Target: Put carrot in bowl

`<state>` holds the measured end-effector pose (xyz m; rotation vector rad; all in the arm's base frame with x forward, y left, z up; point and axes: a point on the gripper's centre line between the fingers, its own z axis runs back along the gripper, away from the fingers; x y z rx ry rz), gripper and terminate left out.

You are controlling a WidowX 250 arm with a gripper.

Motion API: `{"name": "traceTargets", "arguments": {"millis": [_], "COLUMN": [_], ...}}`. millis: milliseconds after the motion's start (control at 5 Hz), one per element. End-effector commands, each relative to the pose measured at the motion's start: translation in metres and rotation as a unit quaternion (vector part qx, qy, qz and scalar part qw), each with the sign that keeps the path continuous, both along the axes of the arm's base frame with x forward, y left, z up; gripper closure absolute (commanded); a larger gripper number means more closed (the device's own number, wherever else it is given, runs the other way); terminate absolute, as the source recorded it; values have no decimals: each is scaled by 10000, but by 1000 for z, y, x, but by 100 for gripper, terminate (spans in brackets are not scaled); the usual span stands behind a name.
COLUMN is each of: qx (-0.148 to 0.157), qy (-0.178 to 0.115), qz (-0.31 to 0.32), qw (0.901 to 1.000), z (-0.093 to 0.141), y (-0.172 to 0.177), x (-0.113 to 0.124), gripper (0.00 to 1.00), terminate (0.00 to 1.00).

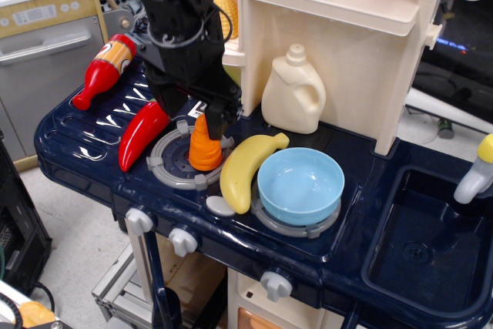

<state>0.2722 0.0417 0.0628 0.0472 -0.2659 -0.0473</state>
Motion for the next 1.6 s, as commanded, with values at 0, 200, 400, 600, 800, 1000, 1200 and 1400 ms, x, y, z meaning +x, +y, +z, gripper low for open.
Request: {"name": "traceTargets", "arguments": {"millis": [0,200,400,600,800,1000,1200,1400], "qx": [-185,-181,77,350,800,492,198,202], "qy": [-226,-215,-152,10,108,291,253,4], "qz": [106,92,61,198,355,483,928,892], "qw": [9995,9996,9998,9992,9961,9972,9952,9958], "z": [-11,-14,-5,18,39,58,58,44], "y": [-9,-8,-3,-13,-41,-78,-111,-117], "x": [8,10,9,6,2,4,8,7], "gripper": [0,100,100,100,100,100,100,100], "terminate": [0,0,0,0,0,0,0,0]}}
